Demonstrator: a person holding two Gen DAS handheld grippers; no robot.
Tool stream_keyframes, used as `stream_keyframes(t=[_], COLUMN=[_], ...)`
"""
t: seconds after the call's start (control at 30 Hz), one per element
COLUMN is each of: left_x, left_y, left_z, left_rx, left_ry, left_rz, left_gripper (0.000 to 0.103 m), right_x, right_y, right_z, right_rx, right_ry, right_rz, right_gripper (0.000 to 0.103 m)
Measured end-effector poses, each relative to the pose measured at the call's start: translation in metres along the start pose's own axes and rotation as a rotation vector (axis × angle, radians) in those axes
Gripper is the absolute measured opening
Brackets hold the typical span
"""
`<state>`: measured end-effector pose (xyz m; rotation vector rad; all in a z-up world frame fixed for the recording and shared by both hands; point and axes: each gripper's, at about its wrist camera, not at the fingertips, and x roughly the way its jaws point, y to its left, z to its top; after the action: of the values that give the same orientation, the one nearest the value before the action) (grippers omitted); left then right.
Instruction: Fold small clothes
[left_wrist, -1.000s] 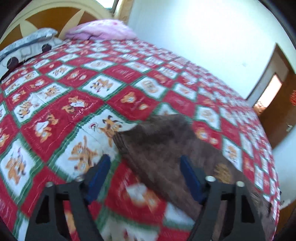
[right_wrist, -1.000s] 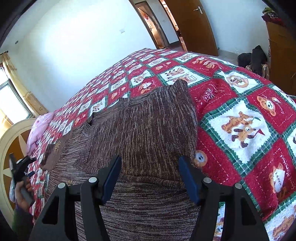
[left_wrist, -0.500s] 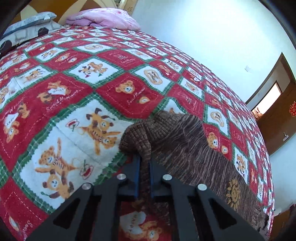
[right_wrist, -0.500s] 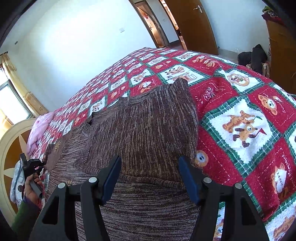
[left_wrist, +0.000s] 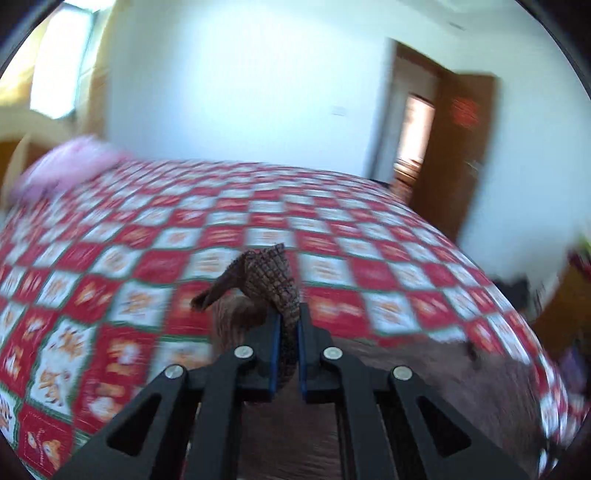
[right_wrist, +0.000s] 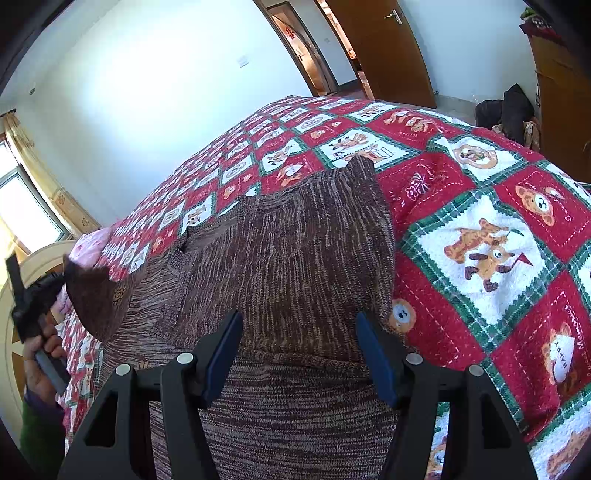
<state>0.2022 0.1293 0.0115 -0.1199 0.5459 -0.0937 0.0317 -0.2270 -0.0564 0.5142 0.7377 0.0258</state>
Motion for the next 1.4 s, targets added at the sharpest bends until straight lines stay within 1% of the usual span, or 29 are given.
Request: stream_keyframes(t=[0.03,0.1,0.2,0.3,0.37,0.43,0.5,0.53,0.57,0.6,0.63,0.67,0.77,0.8,0.83,0.87,0.9,0.97,1.0,1.03,1.07,1.1,1.13,1.17,1.23,1.27,1.3,1.37,1.4], left_x=[-0.005,-0.007,0.007,0.021,0.023,0.027,0.023,0.02,0.015,0.008,0.003,-0.006,-0.026,-0.032,-0.035,-0.034,-0.03,-0.019,-0.017,-0.017,-0.017,-0.017,-0.017,-0.019,-0.019,-0.019,-0.02,-0.019,-0.021], left_y=[-0.026,-0.06,-0.1,-0.118,-0.12,-0.117,-0.115,-0.113,-0.11,-0.102,-0.096,-0.088,-0.062,-0.051,-0.041,-0.036,-0.026,-0.013,-0.005,-0.001,0.001,0.002,0.003,0.003,0.003,0.004,0.003,0.006,0.006], left_z=[-0.009,-0.028,-0.062,-0.092,-0.1,-0.103,-0.104,-0.106,-0.108,-0.11,-0.113,-0.116,-0.122,-0.125,-0.127,-0.129,-0.132,-0.133,-0.133,-0.132,-0.133,-0.134,-0.134,-0.135,-0.135,-0.134,-0.134,-0.133,-0.133], left_rx=[0.053,0.114,0.178,0.214,0.202,0.177,0.162,0.157,0.155,0.149,0.137,0.123,0.112,0.115,0.114,0.112,0.076,-0.026,-0.083,-0.115,-0.133,-0.147,-0.155,-0.166,-0.175,-0.177,-0.18,-0.186,-0.189], left_ry=[0.003,0.024,0.116,0.19,0.22,0.27,0.286,0.29,0.301,0.321,0.326,0.312,0.254,0.231,0.205,0.193,0.215,0.273,0.271,0.265,0.262,0.259,0.255,0.249,0.245,0.244,0.242,0.241,0.239], left_rz=[-0.03,-0.058,-0.085,-0.059,-0.058,-0.065,-0.078,-0.09,-0.108,-0.113,-0.098,-0.087,-0.038,0.012,0.06,0.084,0.101,0.052,0.028,0.001,-0.024,-0.064,-0.084,-0.097,-0.106,-0.109,-0.114,-0.124,-0.129], left_gripper=[0.008,0.008,0.008,0.008,0.008,0.009,0.012,0.019,0.037,0.049,0.069,0.076,0.076,0.076,0.076,0.077,0.077,0.077,0.077,0.082,0.089,0.092,0.094,0.094,0.094,0.094,0.095,0.096,0.096], right_x=[0.0,0.0,-0.001,-0.001,-0.001,-0.001,-0.001,-0.002,-0.002,-0.002,-0.003,-0.004,-0.007,-0.008,-0.008,-0.007,-0.002,0.018,0.031,0.042,0.056,0.069,0.078,0.088,0.1,0.104,0.11,0.112,0.112], right_y=[0.0,-0.001,-0.001,-0.002,-0.003,-0.003,-0.003,-0.003,-0.003,-0.002,-0.002,-0.001,0.007,0.014,0.023,0.032,0.044,0.072,0.083,0.091,0.099,0.109,0.119,0.129,0.144,0.148,0.154,0.159,0.165], right_z=[0.0,0.001,0.001,0.001,0.001,0.001,0.001,0.001,0.001,0.001,0.001,0.001,0.004,0.007,0.011,0.014,0.02,0.029,0.03,0.03,0.028,0.025,0.022,0.019,0.011,0.007,0.001,-0.003,-0.004], right_rx=[0.001,0.002,0.007,0.012,0.014,0.013,0.01,0.011,0.01,0.008,0.006,0.002,-0.026,-0.045,-0.06,-0.071,-0.089,-0.12,-0.117,-0.113,-0.111,-0.111,-0.111,-0.113,-0.114,-0.117,-0.124,-0.159,-0.207], right_ry=[0.0,0.0,0.0,0.0,0.0,0.0,0.0,-0.002,-0.005,-0.009,-0.015,-0.017,-0.019,-0.017,-0.011,-0.004,0.011,0.059,0.09,0.117,0.15,0.183,0.204,0.225,0.262,0.28,0.296,0.276,0.264], right_rz=[0.001,0.004,0.009,0.015,0.017,0.017,0.014,0.014,0.013,0.011,0.009,0.008,-0.004,0.002,0.028,0.051,0.079,0.115,0.146,0.168,0.18,0.183,0.209,0.244,0.266,0.266,0.242,0.184,0.151], right_gripper=[0.065,0.065,0.065,0.065,0.065,0.065,0.065,0.065,0.065,0.065,0.065,0.065,0.065,0.065,0.065,0.065,0.065,0.065,0.065,0.065,0.065,0.065,0.065,0.065,0.065,0.065,0.064,0.034,0.009])
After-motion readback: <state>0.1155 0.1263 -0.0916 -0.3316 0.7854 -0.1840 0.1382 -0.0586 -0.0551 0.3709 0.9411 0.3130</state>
